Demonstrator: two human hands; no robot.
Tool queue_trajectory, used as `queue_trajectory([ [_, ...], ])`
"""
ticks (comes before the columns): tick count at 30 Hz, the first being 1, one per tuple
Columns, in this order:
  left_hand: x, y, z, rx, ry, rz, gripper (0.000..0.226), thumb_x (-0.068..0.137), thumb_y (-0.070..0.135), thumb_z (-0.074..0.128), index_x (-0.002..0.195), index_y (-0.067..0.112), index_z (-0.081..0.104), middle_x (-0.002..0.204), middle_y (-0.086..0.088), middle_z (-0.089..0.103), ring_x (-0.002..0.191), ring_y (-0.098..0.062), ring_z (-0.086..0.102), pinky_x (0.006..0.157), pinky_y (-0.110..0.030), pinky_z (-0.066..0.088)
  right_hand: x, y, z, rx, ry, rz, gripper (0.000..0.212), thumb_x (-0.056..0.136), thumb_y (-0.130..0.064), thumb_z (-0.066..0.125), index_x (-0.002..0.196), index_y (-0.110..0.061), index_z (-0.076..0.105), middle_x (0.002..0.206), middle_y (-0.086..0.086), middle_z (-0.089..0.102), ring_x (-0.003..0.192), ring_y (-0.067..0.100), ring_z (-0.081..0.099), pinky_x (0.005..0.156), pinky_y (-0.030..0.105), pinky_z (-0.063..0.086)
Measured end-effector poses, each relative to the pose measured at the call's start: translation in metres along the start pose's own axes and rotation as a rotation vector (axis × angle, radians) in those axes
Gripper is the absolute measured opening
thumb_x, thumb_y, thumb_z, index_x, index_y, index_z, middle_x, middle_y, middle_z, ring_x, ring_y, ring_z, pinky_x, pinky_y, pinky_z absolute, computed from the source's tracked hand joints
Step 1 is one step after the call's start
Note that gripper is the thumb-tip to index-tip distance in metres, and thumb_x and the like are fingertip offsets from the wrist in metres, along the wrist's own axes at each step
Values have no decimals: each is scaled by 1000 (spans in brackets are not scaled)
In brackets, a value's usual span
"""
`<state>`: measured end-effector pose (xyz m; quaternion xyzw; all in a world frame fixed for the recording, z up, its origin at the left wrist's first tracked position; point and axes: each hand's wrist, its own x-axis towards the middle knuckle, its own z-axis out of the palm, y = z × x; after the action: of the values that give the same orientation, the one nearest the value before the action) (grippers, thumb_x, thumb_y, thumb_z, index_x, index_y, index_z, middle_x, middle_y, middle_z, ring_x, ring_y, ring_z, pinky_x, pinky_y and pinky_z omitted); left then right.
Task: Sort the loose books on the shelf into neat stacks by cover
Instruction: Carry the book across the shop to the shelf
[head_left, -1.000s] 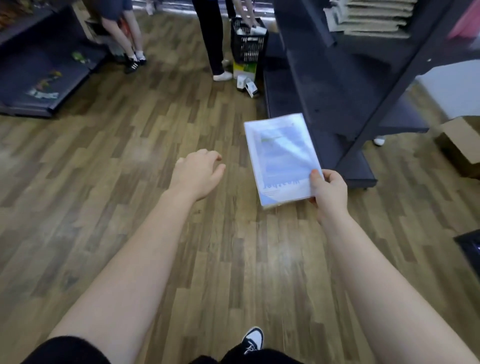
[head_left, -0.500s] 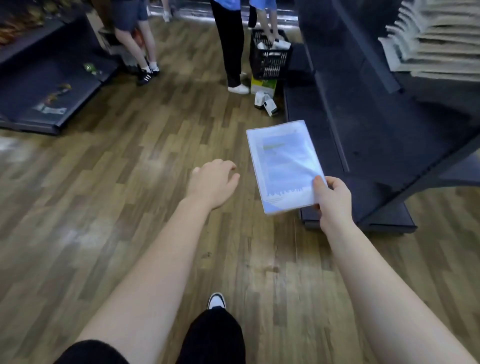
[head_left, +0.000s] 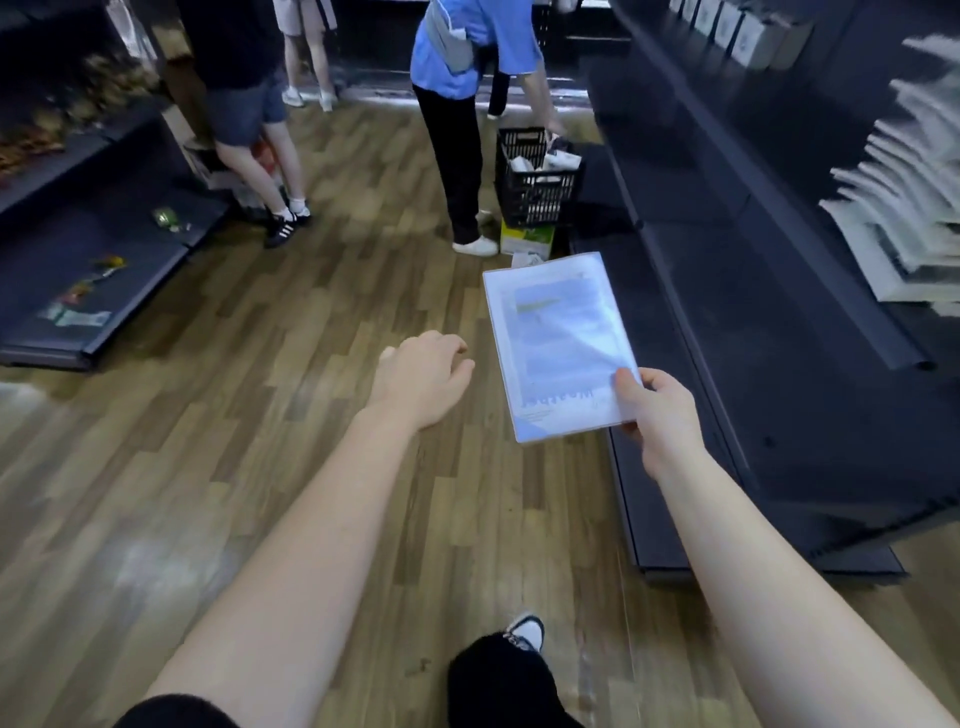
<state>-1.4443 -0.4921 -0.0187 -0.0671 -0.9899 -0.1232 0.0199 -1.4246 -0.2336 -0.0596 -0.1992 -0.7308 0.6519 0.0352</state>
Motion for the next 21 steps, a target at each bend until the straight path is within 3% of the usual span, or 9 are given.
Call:
queue_trajectory([
  [4,80,12,-1,-25,13,14,37,96,37,39,126,22,55,123,-2,58,111,-23,54,92,-40,37,73,-26,4,20,-68,3,35,73,-45,68,90,-15,66,95,6,67,82,21,60,73,39,49],
  [9,167,31,6,-54,6,32,36,96,36,40,124,22,56,120,-1,59,109,-23,55,92,-40,38,150,-54,4,50,-109,-21,24,86,-32,65,98,-12,63,99,6,68,82,19,65,79,44,54],
  [21,353,40,54,-82,-90,156,36,97,38,38,127,23,53,120,-1,57,109,-22,54,90,-40,36,302,-68,26,87,71,43,15,90,-27,58,95,-14,53,102,7,61,78,18,58,63,32,47],
])
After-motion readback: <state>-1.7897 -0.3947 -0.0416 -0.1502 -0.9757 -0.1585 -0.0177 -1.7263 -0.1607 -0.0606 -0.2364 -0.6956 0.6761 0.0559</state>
